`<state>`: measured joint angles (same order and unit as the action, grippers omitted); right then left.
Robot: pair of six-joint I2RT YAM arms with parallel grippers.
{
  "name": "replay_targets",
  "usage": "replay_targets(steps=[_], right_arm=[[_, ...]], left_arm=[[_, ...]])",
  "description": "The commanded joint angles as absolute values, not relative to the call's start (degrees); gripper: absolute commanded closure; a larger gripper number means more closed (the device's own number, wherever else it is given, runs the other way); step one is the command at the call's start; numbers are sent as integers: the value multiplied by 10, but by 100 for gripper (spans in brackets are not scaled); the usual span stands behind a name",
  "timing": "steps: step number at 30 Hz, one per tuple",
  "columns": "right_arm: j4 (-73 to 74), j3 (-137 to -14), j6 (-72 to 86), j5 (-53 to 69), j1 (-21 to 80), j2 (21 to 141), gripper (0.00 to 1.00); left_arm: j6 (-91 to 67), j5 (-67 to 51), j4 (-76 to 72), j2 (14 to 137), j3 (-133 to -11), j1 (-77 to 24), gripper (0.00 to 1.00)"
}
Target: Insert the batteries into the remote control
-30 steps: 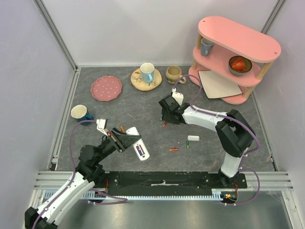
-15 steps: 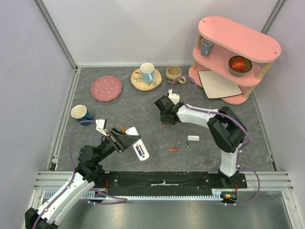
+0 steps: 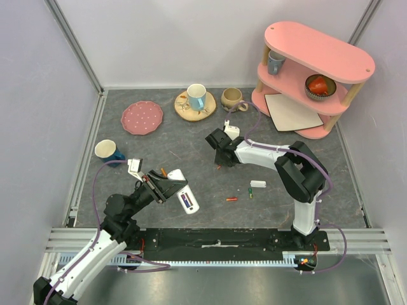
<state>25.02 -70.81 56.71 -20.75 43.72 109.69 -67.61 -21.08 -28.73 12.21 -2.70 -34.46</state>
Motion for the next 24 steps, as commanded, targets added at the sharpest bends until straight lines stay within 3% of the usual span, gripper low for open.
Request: replay_targets(steps=[1, 5, 8, 9, 13, 24], right_arm=[[250, -701, 581, -228, 439, 1103, 70], [236, -686, 556, -218, 439, 1103, 77], [231, -672, 525, -213, 435, 1101, 90], [230, -671, 502, -207, 431, 1099, 100], [229, -661, 433, -195, 432, 1052, 100], [225, -627, 230, -144, 505, 759, 100]], left_arm=[[-679, -216, -296, 118, 39, -341, 98], [-679, -214, -295, 121, 39, -341, 98], [-678, -211, -302, 133, 38, -342, 98], [-678, -212, -307, 136, 38, -341, 98], [-680, -211, -334, 177, 36, -342, 98], [-690, -211, -489, 371, 2, -342, 98]])
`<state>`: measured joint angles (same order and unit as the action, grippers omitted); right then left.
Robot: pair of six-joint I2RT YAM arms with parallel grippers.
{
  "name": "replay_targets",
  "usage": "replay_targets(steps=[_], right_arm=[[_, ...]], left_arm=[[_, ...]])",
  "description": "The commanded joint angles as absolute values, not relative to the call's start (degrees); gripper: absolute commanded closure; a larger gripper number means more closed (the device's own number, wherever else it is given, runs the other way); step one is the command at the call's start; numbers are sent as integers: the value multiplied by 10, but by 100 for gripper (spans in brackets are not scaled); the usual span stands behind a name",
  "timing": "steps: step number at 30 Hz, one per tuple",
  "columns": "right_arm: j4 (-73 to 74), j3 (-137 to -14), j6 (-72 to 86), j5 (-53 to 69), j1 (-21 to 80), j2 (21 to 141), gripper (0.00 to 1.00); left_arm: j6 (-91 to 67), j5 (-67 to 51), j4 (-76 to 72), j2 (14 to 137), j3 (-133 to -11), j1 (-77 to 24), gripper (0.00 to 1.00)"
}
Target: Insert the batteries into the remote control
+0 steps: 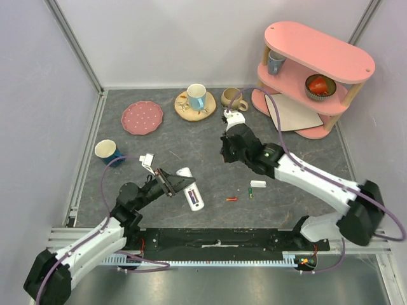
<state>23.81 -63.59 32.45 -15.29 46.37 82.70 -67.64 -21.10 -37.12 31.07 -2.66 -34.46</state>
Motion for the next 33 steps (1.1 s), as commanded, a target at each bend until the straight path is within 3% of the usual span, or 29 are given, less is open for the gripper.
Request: replay_targets(steps=[1, 7, 10, 18, 33], right_arm=[[225, -617, 231, -156, 512, 742, 100], [114, -534, 252, -113, 533, 628, 100], [123, -553, 262, -63, 540, 617, 100], [103, -559, 286, -64, 597, 632, 100], [36, -536, 243, -231, 710, 666, 100]], left_arm=[[-698, -205, -505, 385, 3, -342, 98], [-720, -189, -579, 482, -30, -343, 98], [-730, -173, -591, 501, -35, -342, 98], [-765, -141, -599, 530, -38, -342, 98], [-815, -134, -586, 543, -38, -343, 98]])
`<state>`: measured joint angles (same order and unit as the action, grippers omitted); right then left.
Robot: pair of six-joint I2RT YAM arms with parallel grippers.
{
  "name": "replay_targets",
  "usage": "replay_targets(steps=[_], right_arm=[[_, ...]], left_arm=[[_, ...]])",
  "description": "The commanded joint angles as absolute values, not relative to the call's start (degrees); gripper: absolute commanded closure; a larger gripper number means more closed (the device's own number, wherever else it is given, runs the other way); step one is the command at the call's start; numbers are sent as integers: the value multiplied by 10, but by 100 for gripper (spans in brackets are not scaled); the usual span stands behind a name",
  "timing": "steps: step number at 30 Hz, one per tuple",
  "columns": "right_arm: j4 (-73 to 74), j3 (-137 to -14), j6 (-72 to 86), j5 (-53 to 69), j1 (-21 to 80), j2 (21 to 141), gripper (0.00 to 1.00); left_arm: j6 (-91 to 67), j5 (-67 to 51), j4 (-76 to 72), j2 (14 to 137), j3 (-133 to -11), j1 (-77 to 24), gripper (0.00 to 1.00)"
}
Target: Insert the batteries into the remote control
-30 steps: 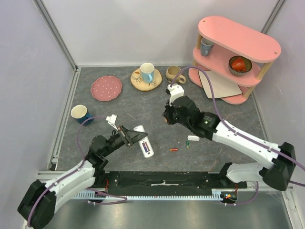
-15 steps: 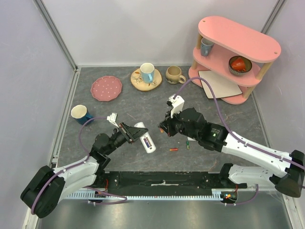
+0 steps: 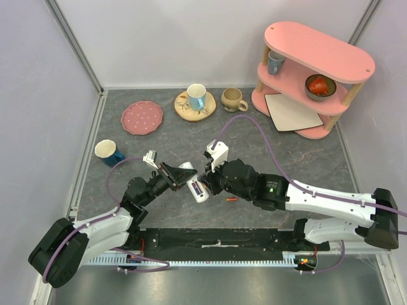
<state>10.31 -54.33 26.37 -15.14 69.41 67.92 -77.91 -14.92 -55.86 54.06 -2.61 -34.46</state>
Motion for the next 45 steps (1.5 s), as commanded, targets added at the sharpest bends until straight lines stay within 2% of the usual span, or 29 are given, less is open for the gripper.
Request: replay_targets(steps=[1, 14, 45], right_arm=[[19, -532, 243, -242, 715, 664, 100], [-43, -499, 247, -292, 745, 677, 100], [-19, -490, 256, -276, 762, 724, 100]], left_arm=[[-816, -132, -585, 542, -37, -342, 98], [-821, -119, -562, 521, -39, -342, 98], [-812, -122, -539, 494, -44, -342, 98]])
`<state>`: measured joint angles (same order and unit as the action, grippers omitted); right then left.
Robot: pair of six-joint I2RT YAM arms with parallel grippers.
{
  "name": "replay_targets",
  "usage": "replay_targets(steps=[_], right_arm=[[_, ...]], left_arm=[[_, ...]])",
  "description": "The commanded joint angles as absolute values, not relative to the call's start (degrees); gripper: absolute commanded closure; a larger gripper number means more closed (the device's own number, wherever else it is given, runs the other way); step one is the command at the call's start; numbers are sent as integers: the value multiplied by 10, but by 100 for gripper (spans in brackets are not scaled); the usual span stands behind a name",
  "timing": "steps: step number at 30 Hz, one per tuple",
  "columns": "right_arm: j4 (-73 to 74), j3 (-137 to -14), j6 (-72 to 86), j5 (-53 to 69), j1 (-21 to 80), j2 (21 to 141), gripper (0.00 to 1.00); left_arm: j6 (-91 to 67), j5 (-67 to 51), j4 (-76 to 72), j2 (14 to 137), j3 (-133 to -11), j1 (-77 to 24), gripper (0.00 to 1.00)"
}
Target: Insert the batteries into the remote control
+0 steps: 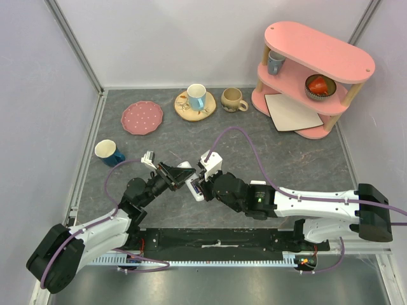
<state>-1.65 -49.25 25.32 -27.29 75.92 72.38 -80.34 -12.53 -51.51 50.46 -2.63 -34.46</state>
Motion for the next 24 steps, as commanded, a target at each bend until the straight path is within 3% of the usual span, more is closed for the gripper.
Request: replay_targets(steps=[1, 12, 19, 24], right_arm=[[-15, -493, 258, -275, 762, 727, 100], [34, -499, 288, -259, 762, 744, 100], [45, -508, 299, -271, 763, 744, 80], [52, -516, 303, -279, 762, 740, 73]], left_arm=[[-811, -120, -539, 493, -44, -342, 98], [-775, -126, -528, 487, -62, -342, 98], [-773, -131, -536, 491, -65, -342, 98], [-773, -131, -537, 488, -62, -342, 98]])
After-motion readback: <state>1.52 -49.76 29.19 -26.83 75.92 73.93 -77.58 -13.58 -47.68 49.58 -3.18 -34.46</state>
